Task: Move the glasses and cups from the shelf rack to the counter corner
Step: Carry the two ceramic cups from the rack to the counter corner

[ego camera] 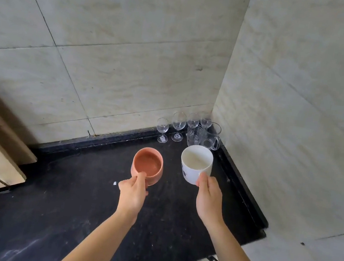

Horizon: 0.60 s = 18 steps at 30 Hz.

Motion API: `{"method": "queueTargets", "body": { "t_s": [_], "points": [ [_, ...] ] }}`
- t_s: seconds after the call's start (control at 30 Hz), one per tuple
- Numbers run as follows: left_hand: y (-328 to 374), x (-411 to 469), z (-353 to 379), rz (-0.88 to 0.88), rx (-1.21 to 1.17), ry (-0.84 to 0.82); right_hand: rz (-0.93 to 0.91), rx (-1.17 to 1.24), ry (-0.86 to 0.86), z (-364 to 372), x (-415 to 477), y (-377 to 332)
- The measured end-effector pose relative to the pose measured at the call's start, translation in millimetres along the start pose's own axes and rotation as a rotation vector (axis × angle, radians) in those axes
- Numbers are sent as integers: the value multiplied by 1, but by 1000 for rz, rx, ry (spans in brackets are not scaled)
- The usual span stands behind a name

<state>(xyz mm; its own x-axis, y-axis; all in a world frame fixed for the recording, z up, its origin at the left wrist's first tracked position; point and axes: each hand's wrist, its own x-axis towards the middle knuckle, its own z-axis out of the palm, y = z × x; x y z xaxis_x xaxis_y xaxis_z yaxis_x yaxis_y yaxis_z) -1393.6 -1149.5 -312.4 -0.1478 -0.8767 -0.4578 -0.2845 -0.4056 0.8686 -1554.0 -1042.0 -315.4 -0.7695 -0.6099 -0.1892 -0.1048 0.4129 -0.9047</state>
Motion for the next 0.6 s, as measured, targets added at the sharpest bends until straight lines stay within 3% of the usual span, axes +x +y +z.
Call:
{"method": "queueTargets", "body": {
  "t_s": [0.37,0.6],
  "points": [
    [-2,111,46,-258,-52,-130,146,-74,-20,38,92,32],
    [-13,163,92,-311,-38,-20,145,-115,-178,74,169,54]
  ]
}}
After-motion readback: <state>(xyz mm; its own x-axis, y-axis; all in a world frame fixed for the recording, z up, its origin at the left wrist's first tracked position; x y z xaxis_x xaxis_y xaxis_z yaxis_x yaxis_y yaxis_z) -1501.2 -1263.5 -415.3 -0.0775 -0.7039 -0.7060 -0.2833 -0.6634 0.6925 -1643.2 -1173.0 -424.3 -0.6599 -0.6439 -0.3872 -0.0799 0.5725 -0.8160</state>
